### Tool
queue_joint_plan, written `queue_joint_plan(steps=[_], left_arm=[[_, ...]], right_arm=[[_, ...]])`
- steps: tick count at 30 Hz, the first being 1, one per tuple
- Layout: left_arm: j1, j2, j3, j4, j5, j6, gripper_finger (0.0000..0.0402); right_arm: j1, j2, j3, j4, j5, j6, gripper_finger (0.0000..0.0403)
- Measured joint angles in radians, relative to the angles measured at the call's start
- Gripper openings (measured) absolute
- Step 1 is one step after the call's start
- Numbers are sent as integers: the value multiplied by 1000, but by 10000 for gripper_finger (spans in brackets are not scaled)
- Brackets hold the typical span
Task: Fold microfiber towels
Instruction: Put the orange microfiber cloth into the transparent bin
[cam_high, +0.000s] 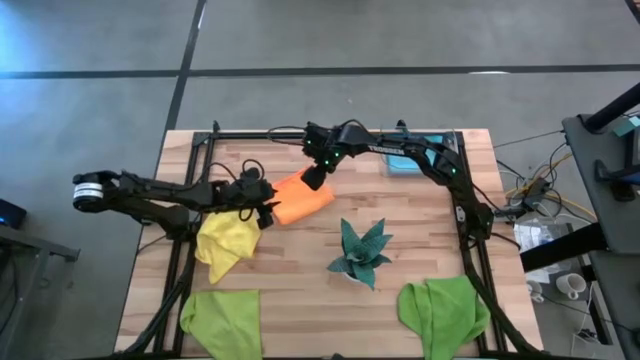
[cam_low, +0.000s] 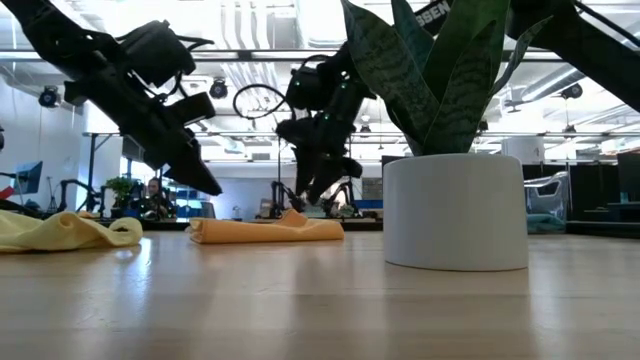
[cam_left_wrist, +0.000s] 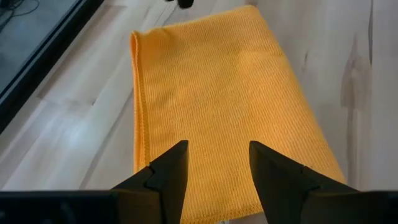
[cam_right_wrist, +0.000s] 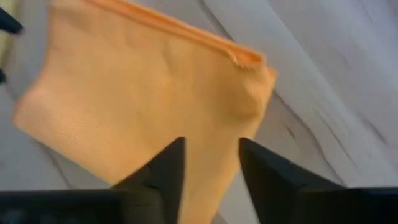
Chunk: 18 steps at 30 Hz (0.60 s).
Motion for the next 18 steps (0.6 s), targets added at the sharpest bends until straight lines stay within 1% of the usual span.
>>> queue_joint_plan(steps=[3,4,5,7,9,11,15,18], left_arm=[[0,0,0,0,0,0,154],[0,0,0,1,0,0,154],[0,0,0,0,0,0,154],[0,0,0,0,0,0,154],[0,0,-1,1,0,0,154],[0,0,-1,0,0,-1,154],[0,0,-2,0,1,-2,154],[0,4,-7,0,7,-21,154]], right_arm=[[19,-2,21,-67,88,-2,64],[24,-4,23,-81,101,-5,41],[26,-6,27,-97,100,-2,25],[26,-6,33,-124,61,32,21],[18,-5,28,-136,24,67,42],[9,-1,15,-130,19,91,80],[3,21,-28,-50,23,132,178],[15,55,-36,14,32,177,250]])
